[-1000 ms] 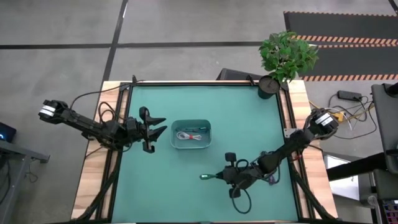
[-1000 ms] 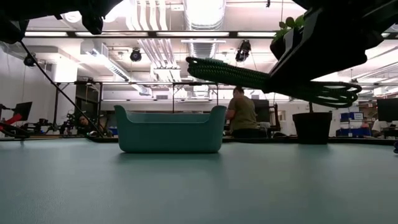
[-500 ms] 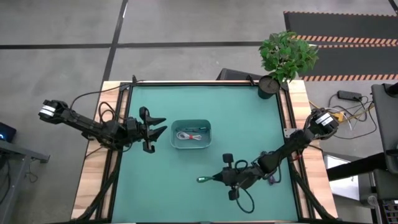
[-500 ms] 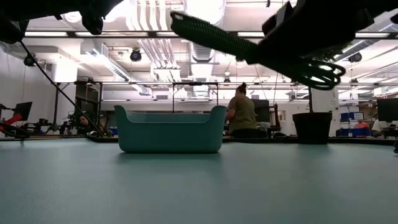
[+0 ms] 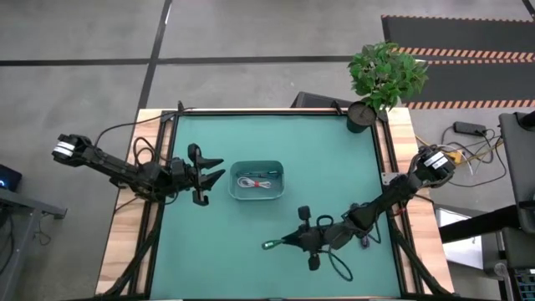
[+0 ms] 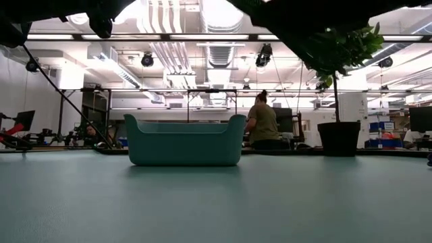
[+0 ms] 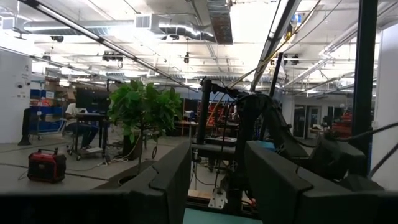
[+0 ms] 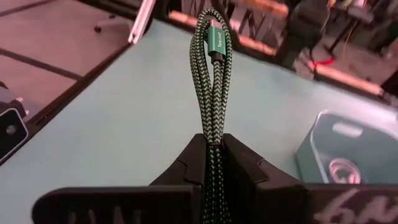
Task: Pick and place USB-C Cables
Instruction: Put the green black charger cable into the green bin
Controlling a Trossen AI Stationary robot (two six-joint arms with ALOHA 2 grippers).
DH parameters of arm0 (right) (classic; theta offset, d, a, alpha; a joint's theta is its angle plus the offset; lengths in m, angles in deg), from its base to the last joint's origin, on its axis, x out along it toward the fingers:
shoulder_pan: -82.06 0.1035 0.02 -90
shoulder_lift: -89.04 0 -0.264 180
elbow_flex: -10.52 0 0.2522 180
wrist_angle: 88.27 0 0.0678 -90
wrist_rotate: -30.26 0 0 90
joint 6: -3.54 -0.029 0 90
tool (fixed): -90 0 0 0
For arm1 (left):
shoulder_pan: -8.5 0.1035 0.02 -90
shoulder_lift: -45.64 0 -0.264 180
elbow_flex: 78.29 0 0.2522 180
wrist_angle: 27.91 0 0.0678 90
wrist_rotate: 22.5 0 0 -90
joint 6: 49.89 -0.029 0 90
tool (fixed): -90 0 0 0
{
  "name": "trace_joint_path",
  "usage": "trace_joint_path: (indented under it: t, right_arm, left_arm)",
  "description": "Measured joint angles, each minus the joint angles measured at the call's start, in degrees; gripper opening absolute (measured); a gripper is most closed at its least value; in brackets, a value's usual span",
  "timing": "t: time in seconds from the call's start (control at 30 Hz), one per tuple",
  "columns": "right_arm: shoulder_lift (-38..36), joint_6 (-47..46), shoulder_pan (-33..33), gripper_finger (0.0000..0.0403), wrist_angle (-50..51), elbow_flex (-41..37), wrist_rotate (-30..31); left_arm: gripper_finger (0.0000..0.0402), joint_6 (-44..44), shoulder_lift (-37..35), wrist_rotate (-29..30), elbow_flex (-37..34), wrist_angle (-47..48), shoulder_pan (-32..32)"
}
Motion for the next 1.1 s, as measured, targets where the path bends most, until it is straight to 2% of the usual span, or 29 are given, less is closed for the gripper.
trace_joint_path:
  t: [0.23,0.47,0.63,0.77,0.97,1.1]
  right_arm:
    - [-0.37,7.06,-1.64,0.0023,-8.96,-2.01,-0.17]
    - [-5.71,14.71,-3.79,0.0023,-10.32,-2.37,-1.35]
    - [-12.83,15.91,-5.31,0.0023,-11.37,-5.04,-6.48]
    - [-18.19,16.04,-6.25,0.0023,-18.45,-9.95,-8.71]
    - [-21.73,15.78,-7.2,0.0023,-31.31,-16.74,-10.71]
    - [-23.33,16.4,-7.64,0.0023,-31.7,-18.7,-10.73]
  left_arm:
    - [0.0137,0.07,2.0,-1.49,0.05,-0.48,0.0]
    - [0.0137,3.05,11.38,-1.9,5.16,-1.04,-0.02]
    - [0.0137,3.06,18.36,-2.34,10.38,-1.2,-0.22]
    - [0.0137,3.07,22.87,-2.37,14.12,-1.4,-0.56]
    - [0.0137,3.1,29.12,-2.51,19.89,-1.52,-1.09]
    - [0.0137,3.05,32.59,-2.55,23.66,-1.88,-1.14]
